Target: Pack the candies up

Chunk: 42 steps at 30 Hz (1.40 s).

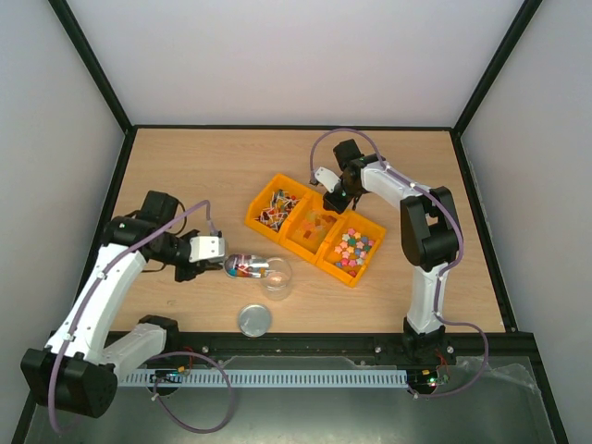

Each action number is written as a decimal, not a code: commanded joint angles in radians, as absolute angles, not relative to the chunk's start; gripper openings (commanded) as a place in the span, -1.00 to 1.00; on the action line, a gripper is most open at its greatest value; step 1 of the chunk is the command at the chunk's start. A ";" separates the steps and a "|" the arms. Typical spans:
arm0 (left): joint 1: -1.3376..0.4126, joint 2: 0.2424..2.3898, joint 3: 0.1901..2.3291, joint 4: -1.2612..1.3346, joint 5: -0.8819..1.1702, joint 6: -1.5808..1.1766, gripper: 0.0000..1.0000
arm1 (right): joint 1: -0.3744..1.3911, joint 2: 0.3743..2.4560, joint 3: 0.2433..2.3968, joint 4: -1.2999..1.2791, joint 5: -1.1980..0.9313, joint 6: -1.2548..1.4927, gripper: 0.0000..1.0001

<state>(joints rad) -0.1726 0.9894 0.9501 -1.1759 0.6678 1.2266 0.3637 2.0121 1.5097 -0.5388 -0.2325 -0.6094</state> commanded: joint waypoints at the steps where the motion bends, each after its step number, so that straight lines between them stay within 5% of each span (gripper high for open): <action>1: -0.210 1.015 0.994 -1.166 0.628 1.156 -0.95 | 0.357 2.005 1.486 -0.567 -0.211 -0.599 -0.88; 35: -0.374 1.099 1.137 -1.239 0.440 1.007 -0.95 | 0.357 2.013 1.480 -0.532 -0.221 -0.529 -0.93; 42: -0.323 1.187 1.233 -1.143 0.411 0.781 -0.95 | 0.357 2.005 1.486 -0.523 -0.226 -0.501 -0.96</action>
